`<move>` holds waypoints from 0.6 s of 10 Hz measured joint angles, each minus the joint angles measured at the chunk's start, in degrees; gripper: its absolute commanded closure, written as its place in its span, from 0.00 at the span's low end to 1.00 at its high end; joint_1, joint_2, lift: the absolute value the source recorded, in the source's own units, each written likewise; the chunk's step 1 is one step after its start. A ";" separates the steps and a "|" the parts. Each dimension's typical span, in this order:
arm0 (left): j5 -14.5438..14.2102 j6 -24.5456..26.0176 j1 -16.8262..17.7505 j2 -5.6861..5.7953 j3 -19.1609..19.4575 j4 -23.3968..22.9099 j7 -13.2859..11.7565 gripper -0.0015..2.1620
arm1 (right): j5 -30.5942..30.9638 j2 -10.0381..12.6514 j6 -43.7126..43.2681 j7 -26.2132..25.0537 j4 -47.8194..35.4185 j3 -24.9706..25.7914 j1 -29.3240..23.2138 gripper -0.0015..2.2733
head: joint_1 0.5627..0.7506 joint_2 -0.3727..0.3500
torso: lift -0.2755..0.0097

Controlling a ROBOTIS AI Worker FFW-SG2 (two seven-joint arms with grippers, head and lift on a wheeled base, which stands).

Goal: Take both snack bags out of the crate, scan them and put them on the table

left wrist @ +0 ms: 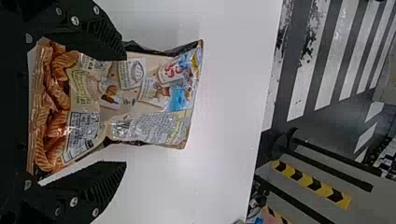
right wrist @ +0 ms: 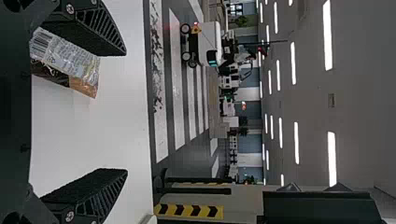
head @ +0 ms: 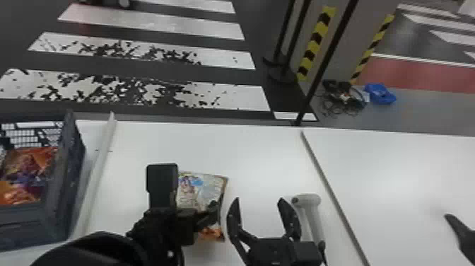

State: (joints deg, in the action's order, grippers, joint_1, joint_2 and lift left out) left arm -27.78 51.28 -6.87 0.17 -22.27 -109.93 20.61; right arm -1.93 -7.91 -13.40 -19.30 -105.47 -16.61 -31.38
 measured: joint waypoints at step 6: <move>15.25 -10.60 -5.31 2.93 4.90 -11.29 -8.53 0.04 | 0.04 -0.07 -0.70 0.68 -0.07 -0.27 0.13 0.04 | 0.70 0.36 | 0.64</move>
State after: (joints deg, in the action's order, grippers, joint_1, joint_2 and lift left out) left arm -12.53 40.67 -12.19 3.10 -17.37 -121.21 12.08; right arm -1.90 -7.98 -14.10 -18.61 -105.54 -16.88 -31.25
